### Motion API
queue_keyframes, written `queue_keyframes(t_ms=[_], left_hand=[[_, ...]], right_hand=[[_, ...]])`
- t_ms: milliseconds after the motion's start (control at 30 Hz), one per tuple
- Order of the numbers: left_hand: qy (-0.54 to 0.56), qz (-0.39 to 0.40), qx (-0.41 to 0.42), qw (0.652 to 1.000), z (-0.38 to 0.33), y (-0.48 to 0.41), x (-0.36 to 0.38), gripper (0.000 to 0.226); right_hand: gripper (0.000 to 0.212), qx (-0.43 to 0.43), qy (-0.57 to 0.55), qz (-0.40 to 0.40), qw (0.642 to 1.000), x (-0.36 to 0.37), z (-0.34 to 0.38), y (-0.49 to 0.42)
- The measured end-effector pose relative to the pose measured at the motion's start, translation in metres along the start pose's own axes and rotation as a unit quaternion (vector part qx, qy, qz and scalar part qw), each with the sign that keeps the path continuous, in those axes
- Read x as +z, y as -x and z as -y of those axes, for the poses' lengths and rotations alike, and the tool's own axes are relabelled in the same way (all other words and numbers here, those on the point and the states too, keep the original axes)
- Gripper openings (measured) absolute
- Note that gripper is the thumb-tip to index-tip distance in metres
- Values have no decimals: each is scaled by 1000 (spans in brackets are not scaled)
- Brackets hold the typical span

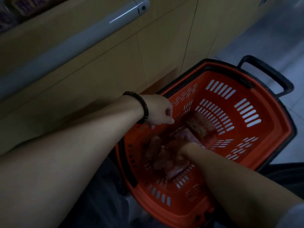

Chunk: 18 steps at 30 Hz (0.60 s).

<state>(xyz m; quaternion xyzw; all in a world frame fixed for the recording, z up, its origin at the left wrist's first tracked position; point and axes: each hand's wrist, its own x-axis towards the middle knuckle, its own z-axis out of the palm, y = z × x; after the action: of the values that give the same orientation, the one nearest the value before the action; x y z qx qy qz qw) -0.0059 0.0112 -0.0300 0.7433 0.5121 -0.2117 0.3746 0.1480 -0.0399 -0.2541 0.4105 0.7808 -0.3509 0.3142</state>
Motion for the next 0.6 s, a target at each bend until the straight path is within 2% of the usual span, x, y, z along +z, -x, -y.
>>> queue_keyframes(t_ms=[100, 200, 267, 333, 400, 467, 600], left_hand=[[6, -3, -1, 1000, 2, 4, -2, 30], [17, 4, -7, 1000, 3, 10, -4, 30], [40, 4, -10, 999, 5, 14, -5, 30], [73, 0, -14, 997, 7, 17, -5, 29], [112, 0, -30, 993, 11, 21, -4, 33], [181, 21, -64, 981, 12, 24, -3, 49], [324, 32, -120, 938, 7, 37, -5, 74]], right_hand=[[58, 43, -17, 20, 999, -8, -6, 10], [53, 44, 6, 31, 999, -27, -10, 28], [62, 37, -18, 31, 999, -49, -12, 46], [63, 43, -37, 5, 998, -77, -14, 70], [55, 46, -45, -18, 998, -105, -17, 97], [55, 30, -67, -59, 996, -131, -18, 129], [41, -15, -78, -166, 983, -174, -7, 207]])
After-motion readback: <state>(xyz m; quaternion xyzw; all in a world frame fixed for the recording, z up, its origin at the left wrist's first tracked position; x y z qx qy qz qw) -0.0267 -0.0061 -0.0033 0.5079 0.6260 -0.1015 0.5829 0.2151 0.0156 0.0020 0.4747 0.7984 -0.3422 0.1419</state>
